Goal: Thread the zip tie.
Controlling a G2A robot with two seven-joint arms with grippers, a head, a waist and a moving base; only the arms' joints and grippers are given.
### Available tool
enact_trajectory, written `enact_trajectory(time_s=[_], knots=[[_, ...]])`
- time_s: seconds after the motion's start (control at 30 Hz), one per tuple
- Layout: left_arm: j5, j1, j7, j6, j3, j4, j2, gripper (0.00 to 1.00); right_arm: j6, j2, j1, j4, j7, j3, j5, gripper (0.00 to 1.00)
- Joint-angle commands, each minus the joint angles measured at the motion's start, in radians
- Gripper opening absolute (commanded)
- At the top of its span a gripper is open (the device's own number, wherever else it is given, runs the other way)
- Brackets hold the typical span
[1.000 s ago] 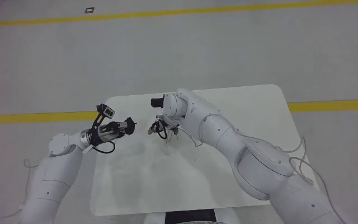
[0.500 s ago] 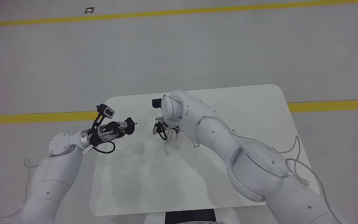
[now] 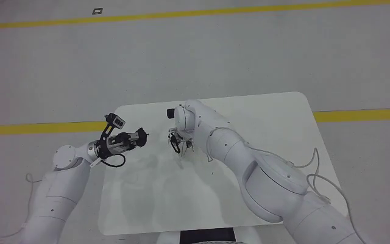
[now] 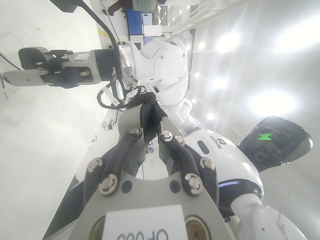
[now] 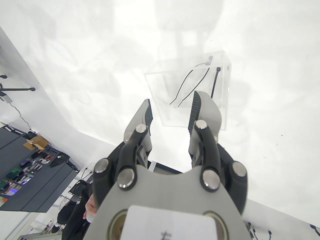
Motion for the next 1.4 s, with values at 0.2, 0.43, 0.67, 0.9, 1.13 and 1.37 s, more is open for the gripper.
enact_trajectory(time_s=[0.2,0.43,0.67,0.9,1.13,1.37], knots=[[0.0,0.0,0.0,0.0,0.0,0.0,0.0,0.0,0.0,-0.033,-0.001,0.058,-0.014,0.021,-0.023,0.28],[0.0,0.0,0.0,0.0,0.0,0.0,0.0,0.0,0.0,-0.066,0.001,0.108,-0.027,0.031,-0.053,0.25],[0.0,0.0,0.0,0.0,0.0,0.0,0.0,0.0,0.0,-0.088,-0.006,0.135,-0.042,0.038,-0.095,0.21],[0.0,0.0,0.0,0.0,0.0,0.0,0.0,0.0,0.0,-0.094,-0.035,0.121,-0.06,0.05,-0.155,0.18],[0.0,0.0,0.0,0.0,0.0,0.0,0.0,0.0,0.0,-0.098,-0.054,0.123,-0.085,0.084,-0.212,0.13],[0.0,0.0,0.0,0.0,0.0,0.0,0.0,0.0,0.0,-0.103,-0.068,0.131,-0.113,0.136,-0.266,0.1]])
